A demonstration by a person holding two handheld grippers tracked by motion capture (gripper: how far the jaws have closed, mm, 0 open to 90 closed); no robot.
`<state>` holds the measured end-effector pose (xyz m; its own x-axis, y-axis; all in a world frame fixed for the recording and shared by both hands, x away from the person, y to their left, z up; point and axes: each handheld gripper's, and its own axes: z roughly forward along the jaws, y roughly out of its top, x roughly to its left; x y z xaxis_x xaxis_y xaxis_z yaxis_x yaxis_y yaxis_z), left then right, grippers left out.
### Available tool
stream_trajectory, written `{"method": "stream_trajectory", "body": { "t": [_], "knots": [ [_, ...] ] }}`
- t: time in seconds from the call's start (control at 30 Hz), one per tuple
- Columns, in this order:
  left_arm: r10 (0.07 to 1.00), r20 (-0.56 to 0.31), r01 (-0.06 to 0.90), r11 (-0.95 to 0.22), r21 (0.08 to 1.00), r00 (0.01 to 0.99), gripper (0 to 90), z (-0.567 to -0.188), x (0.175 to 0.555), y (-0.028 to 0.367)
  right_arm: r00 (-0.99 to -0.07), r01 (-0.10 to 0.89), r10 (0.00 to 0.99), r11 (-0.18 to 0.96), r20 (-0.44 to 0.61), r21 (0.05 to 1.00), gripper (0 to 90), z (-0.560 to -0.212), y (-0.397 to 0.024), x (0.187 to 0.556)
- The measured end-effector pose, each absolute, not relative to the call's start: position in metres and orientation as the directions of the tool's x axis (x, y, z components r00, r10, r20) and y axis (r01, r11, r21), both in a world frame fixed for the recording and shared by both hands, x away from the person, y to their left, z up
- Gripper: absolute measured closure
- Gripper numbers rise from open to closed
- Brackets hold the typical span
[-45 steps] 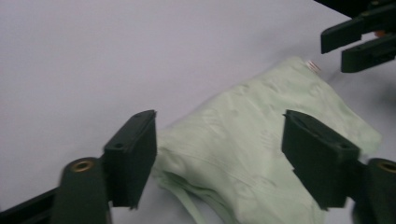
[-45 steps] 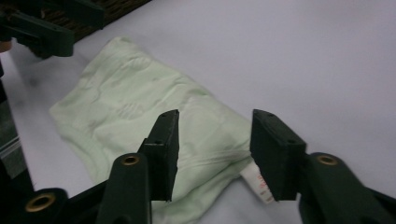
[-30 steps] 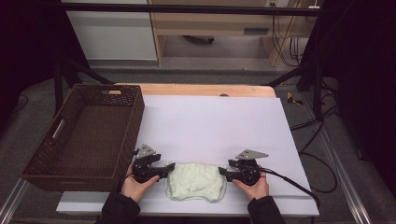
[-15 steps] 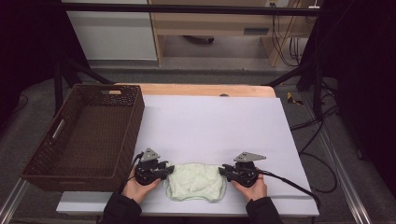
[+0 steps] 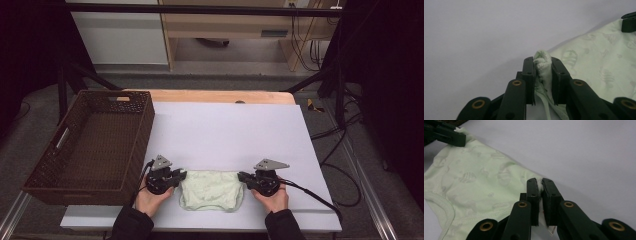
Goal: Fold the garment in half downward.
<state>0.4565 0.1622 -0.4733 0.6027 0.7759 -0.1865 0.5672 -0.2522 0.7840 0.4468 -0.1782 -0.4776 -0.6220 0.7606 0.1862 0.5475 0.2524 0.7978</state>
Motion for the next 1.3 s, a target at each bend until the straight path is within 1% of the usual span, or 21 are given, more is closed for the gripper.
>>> {"method": "stream_trajectory", "body": {
  "t": [0.07, 0.2, 0.3, 0.37, 0.4, 0.5, 0.6, 0.7, 0.77, 0.9, 0.97, 1.13, 1.23, 1.3],
  "knots": [
    [0.782, -0.186, 0.564, -0.242, 0.789, 0.595, 75.0, -0.475, 0.461, 0.159, -0.620, 0.540, 0.766, 0.258, 0.171, 0.802, 85.1, -0.477, -0.180, 0.451],
    [0.785, -0.168, 0.564, -0.260, 0.783, 0.596, 74.2, -0.481, 0.468, 0.153, -0.603, 0.542, 0.784, 0.264, 0.150, 0.798, 84.9, -0.478, -0.182, 0.462],
    [0.784, -0.155, 0.556, -0.271, 0.786, 0.601, 71.7, -0.481, 0.468, 0.154, -0.607, 0.546, 0.785, 0.296, 0.127, 0.784, 84.2, -0.483, -0.181, 0.464],
    [0.788, -0.156, 0.550, -0.258, 0.794, 0.596, 67.5, -0.480, 0.468, 0.156, -0.608, 0.542, 0.785, 0.301, 0.119, 0.784, 82.4, -0.484, -0.180, 0.464],
    [0.790, -0.156, 0.547, -0.253, 0.798, 0.593, 63.8, -0.479, 0.468, 0.157, -0.608, 0.539, 0.785, 0.302, 0.116, 0.786, 80.2, -0.484, -0.180, 0.463],
    [0.782, -0.190, 0.549, -0.221, 0.806, 0.593, 50.5, -0.476, 0.468, 0.163, -0.606, 0.530, 0.789, 0.309, 0.099, 0.790, 69.4, -0.482, -0.182, 0.462],
    [0.778, -0.206, 0.542, -0.197, 0.817, 0.594, 37.0, -0.472, 0.466, 0.172, -0.606, 0.509, 0.790, 0.295, 0.093, 0.809, 54.0, -0.478, -0.184, 0.458],
    [0.777, -0.213, 0.530, -0.176, 0.829, 0.592, 29.5, -0.472, 0.464, 0.179, -0.601, 0.506, 0.789, 0.255, 0.125, 0.824, 39.6, -0.475, -0.186, 0.456],
    [0.772, -0.228, 0.534, -0.166, 0.829, 0.593, 25.2, -0.472, 0.463, 0.182, -0.605, 0.512, 0.785, 0.251, 0.137, 0.821, 32.6, -0.474, -0.186, 0.454],
    [0.758, -0.248, 0.533, -0.152, 0.832, 0.603, 18.2, -0.470, 0.461, 0.184, -0.624, 0.507, 0.765, 0.239, 0.161, 0.828, 23.5, -0.473, -0.185, 0.450],
    [0.753, -0.244, 0.526, -0.156, 0.836, 0.611, 16.5, -0.468, 0.461, 0.184, -0.633, 0.506, 0.754, 0.229, 0.177, 0.832, 21.5, -0.471, -0.185, 0.447],
    [0.747, -0.224, 0.508, -0.173, 0.844, 0.626, 9.0, -0.467, 0.460, 0.181, -0.645, 0.510, 0.734, 0.206, 0.213, 0.835, 12.4, -0.466, -0.186, 0.440],
    [0.724, -0.237, 0.515, -0.187, 0.837, 0.648, 6.4, -0.466, 0.459, 0.179, -0.650, 0.496, 0.726, 0.183, 0.223, 0.849, 8.5, -0.464, -0.185, 0.438],
    [0.710, -0.247, 0.519, -0.192, 0.833, 0.660, 6.4, -0.466, 0.459, 0.177, -0.652, 0.497, 0.725, 0.187, 0.222, 0.847, 5.3, -0.462, -0.183, 0.438]
  ]
}}
